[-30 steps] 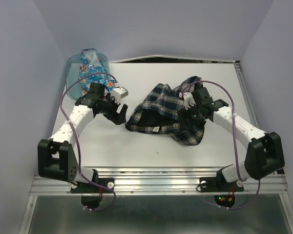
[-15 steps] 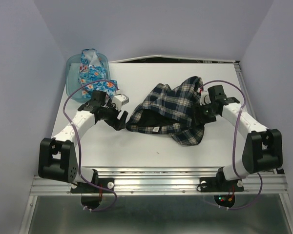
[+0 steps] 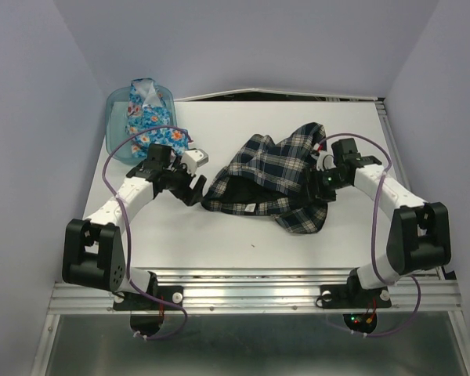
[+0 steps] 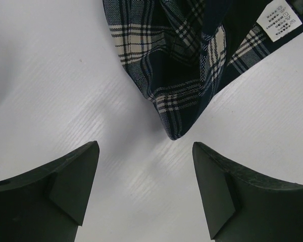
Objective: Fold and stack the skirts
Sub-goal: Flatten the skirt out
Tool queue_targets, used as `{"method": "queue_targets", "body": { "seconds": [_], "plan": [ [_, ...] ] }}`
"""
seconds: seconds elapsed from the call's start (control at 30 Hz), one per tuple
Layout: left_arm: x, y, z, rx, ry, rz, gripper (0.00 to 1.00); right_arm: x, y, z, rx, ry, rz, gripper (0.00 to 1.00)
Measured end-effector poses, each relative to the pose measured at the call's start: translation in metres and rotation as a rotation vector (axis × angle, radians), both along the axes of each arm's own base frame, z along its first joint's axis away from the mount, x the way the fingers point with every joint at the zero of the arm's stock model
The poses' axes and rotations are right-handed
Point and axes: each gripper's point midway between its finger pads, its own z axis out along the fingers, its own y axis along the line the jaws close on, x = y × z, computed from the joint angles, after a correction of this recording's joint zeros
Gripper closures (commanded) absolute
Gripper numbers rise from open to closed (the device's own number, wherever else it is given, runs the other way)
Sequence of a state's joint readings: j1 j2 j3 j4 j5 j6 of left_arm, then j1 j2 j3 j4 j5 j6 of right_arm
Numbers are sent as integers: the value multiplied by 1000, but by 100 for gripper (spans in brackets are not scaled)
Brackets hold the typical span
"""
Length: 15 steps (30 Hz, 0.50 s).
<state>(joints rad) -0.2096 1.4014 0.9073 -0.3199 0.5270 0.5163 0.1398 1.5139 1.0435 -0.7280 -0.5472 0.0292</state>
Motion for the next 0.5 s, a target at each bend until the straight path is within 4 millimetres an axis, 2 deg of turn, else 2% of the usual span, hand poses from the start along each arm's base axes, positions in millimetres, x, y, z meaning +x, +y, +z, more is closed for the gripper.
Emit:
{"method": "queue_targets", "body": {
  "seconds": [0.13,0.37,0.5],
  "plan": [
    [2,0,1,-1,-9,1,14,-8,2,-5,15,45,-27,34],
    [3,0,2,2,-28,-2,13,-8,-1,-24,-13,117,-57,35],
    [-3,-3,-6,13,-28,-34,12,-5,-3,-25,-21,113,-69,34]
  ]
}}
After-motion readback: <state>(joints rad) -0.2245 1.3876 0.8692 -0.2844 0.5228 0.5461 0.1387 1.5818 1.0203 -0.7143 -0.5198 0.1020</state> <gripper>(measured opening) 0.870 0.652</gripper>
